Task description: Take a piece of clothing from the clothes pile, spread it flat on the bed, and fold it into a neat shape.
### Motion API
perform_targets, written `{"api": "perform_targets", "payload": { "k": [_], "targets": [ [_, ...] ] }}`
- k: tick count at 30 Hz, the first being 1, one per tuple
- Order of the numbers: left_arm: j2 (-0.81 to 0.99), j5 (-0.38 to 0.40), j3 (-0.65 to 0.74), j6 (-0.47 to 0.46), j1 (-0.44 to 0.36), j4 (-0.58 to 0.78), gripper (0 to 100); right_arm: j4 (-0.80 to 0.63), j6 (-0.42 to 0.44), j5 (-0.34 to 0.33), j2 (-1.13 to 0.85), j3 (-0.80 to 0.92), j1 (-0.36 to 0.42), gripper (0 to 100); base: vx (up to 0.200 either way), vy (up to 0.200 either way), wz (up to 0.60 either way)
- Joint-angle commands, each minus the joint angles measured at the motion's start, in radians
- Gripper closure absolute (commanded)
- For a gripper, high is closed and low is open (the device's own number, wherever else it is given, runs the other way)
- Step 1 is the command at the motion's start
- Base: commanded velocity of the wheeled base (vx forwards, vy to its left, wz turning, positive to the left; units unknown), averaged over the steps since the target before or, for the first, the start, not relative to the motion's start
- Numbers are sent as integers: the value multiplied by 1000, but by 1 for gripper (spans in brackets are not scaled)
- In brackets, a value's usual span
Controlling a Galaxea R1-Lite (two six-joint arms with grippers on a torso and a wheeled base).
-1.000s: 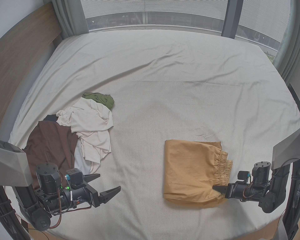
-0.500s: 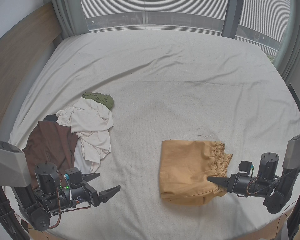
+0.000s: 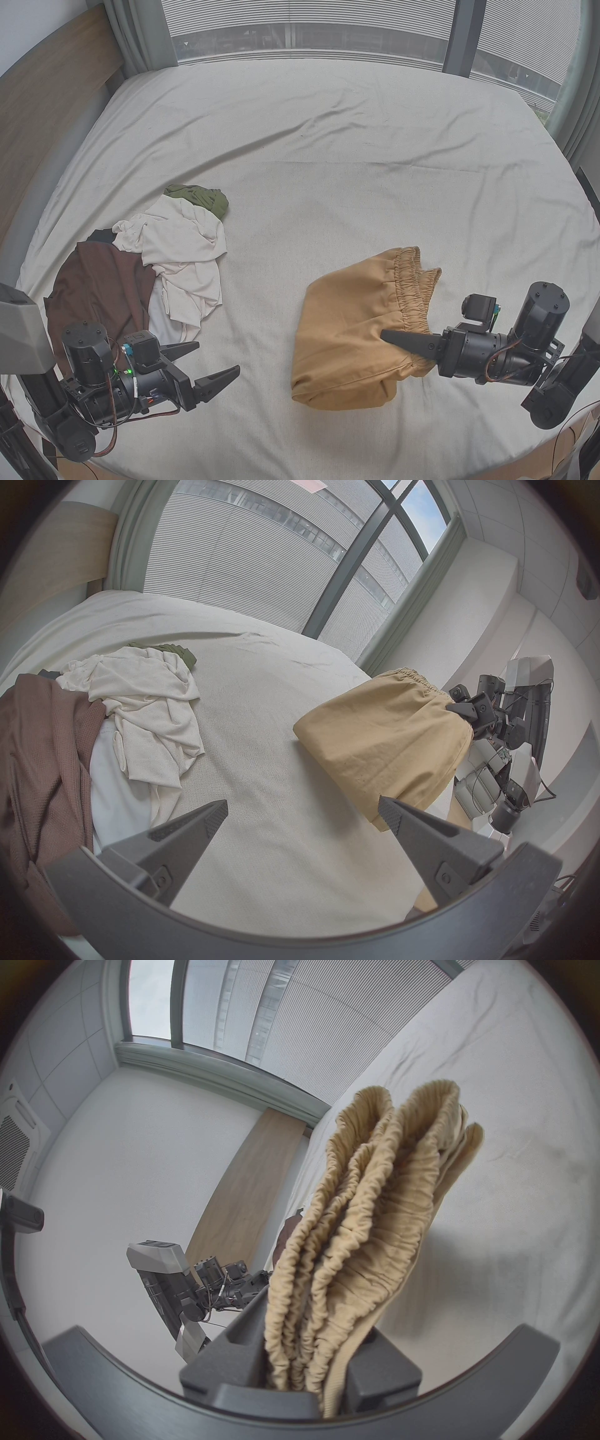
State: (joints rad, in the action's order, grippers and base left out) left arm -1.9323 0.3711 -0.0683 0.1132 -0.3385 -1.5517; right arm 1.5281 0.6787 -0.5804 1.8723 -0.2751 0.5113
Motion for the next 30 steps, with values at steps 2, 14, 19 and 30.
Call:
{"api": "perform_targets", "payload": {
  "k": [2,14,19,30],
  "targets": [
    [16,0,5,0,1,-1,0,0,-1,1,-7,-35,16,100,0,0,0],
    [15,0,7,0,1,-1,0,-135,5,1,21,-199,23,100,0,0,0],
    [12,2,7,2,1,-1,0,-247,5,1,24,-335,23,100,0,0,0],
    [6,2,5,3,-2,1,0,-496,5,-1,114,-693,0,100,0,0,0]
  ]
}}
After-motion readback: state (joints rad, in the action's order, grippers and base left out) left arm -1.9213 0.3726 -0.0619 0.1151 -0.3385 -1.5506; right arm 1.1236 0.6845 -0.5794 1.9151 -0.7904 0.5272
